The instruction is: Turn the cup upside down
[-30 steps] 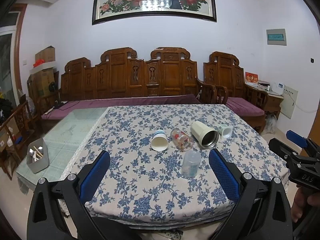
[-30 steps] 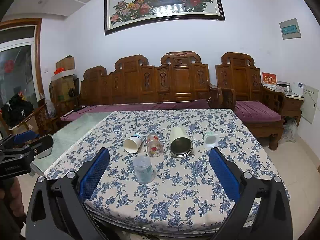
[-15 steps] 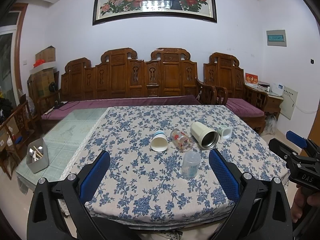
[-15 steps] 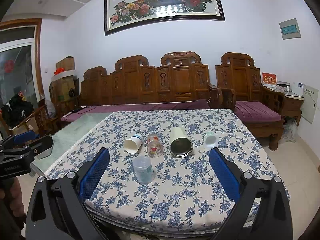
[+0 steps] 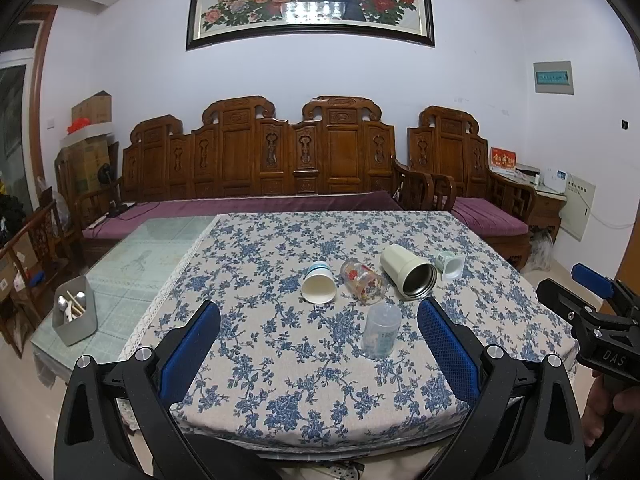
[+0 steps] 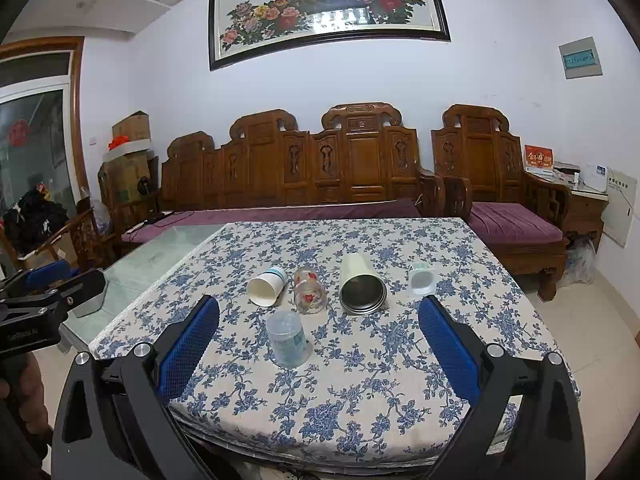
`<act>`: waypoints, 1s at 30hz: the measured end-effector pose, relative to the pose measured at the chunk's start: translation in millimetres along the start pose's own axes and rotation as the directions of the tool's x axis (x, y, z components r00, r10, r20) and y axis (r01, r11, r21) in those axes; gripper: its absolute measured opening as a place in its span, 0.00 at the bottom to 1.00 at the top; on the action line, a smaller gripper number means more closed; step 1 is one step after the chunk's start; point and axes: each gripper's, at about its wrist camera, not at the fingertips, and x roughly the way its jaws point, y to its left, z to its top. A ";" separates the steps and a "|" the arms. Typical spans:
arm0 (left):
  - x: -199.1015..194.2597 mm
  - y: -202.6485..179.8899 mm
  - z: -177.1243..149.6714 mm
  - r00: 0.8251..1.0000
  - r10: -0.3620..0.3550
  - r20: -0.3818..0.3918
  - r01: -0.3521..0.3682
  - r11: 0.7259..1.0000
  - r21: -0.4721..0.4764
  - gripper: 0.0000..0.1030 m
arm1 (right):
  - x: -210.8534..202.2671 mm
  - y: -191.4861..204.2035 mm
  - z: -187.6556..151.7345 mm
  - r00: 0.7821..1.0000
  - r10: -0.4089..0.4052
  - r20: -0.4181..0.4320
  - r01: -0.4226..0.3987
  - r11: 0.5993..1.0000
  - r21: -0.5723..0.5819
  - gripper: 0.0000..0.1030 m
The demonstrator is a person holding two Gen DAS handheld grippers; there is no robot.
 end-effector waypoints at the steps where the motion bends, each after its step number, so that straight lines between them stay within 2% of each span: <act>1: 0.0 -0.2 0.2 1.000 0.000 0.000 0.000 1.000 0.000 0.92 | -0.2 0.2 -0.1 1.000 -0.001 0.000 0.001 1.000 0.000 0.97; 30: -0.3 0.9 -1.0 1.000 0.000 0.001 0.000 1.000 -0.001 0.92 | -0.4 0.5 0.2 1.000 0.000 0.001 0.000 1.000 0.000 0.97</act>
